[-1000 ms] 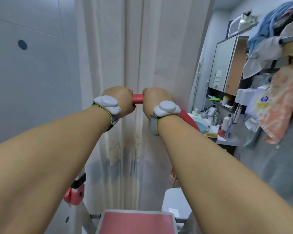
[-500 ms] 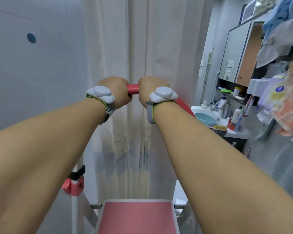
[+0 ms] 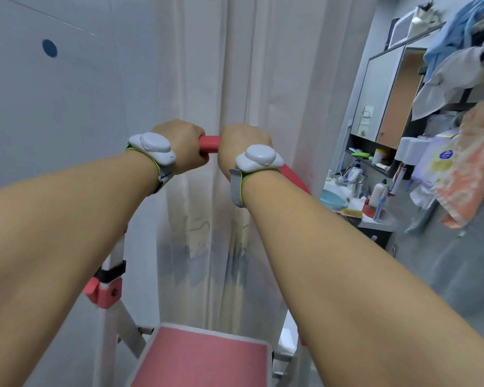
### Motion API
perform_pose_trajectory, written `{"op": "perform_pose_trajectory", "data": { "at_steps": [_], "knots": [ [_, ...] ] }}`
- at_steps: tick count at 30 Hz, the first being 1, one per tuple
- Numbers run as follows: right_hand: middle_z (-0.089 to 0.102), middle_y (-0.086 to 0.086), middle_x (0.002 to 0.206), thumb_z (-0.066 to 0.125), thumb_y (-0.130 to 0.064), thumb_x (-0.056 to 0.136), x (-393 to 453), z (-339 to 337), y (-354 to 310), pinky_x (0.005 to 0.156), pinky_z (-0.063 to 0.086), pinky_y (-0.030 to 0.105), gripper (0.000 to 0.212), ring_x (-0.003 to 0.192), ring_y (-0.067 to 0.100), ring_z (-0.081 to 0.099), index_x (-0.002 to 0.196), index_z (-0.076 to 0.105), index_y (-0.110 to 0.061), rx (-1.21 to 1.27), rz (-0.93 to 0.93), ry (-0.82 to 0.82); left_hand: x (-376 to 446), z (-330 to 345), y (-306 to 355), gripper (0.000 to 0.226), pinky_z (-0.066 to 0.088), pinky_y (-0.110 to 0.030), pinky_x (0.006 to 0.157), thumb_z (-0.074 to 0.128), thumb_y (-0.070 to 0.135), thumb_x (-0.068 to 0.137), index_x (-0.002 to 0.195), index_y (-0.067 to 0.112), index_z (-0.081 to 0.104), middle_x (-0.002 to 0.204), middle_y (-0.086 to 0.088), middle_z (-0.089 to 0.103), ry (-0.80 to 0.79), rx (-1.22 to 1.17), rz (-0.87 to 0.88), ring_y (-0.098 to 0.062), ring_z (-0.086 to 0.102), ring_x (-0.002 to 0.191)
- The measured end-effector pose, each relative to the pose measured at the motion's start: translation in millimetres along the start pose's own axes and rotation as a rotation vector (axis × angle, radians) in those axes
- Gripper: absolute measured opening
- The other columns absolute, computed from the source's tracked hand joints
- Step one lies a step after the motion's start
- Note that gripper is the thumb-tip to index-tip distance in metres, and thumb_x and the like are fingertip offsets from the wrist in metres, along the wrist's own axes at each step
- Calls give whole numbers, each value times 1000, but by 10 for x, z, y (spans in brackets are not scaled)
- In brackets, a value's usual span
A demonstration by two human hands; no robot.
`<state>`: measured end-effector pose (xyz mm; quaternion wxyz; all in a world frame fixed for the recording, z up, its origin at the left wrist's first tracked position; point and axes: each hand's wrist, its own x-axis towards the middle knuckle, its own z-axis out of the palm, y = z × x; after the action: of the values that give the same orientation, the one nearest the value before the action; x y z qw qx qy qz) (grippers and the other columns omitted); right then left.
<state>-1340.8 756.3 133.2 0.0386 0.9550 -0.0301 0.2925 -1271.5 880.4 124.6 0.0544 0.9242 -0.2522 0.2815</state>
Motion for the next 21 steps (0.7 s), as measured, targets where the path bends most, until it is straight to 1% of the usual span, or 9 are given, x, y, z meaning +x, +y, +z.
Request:
{"op": "perform_pose_trajectory", "data": {
  "at_steps": [3,5,9,13,16,21],
  "knots": [
    [42,-4,62,48,-6,79,-23,-33,-80,58,36,27,20,63,19,49,86,54,-23,14,-32,-11,-76,-57,-41,6,37,-25,53,53,23,78,72,20,55,67,-3,60,-32,3,-44,-23,54,57],
    [41,-5,62,48,-7,80,-49,-54,-109,61,36,28,20,68,21,50,88,53,-25,24,-30,-13,-114,-87,-47,6,35,-24,52,53,24,78,74,20,54,69,-3,61,-41,12,-54,-22,53,57],
    [42,-5,62,48,-7,80,-63,-44,-134,61,36,28,19,68,21,50,87,53,-23,30,-18,-3,-127,-73,-49,6,30,-23,49,55,25,79,78,20,57,66,0,57,-14,1,-86,-19,48,54],
    [42,-4,62,49,-8,80,-66,3,-136,60,38,28,17,68,21,51,86,53,-23,27,-10,34,-117,-41,-46,6,30,-23,49,56,25,78,77,19,58,67,-2,58,-4,-22,-113,-18,48,53],
    [41,-5,60,49,-9,79,-82,21,-137,58,36,28,16,66,20,50,84,52,-24,19,-12,77,-114,-41,-56,6,31,-23,50,55,25,78,74,20,56,66,-2,59,0,-55,-122,-20,50,54],
    [40,-5,58,50,-8,79,-91,64,-165,57,37,27,16,63,20,50,82,55,-23,12,-9,106,-139,0,-83,15,31,-24,50,53,25,76,62,21,47,60,1,55,32,-64,-121,-19,48,51]
  ]
}}
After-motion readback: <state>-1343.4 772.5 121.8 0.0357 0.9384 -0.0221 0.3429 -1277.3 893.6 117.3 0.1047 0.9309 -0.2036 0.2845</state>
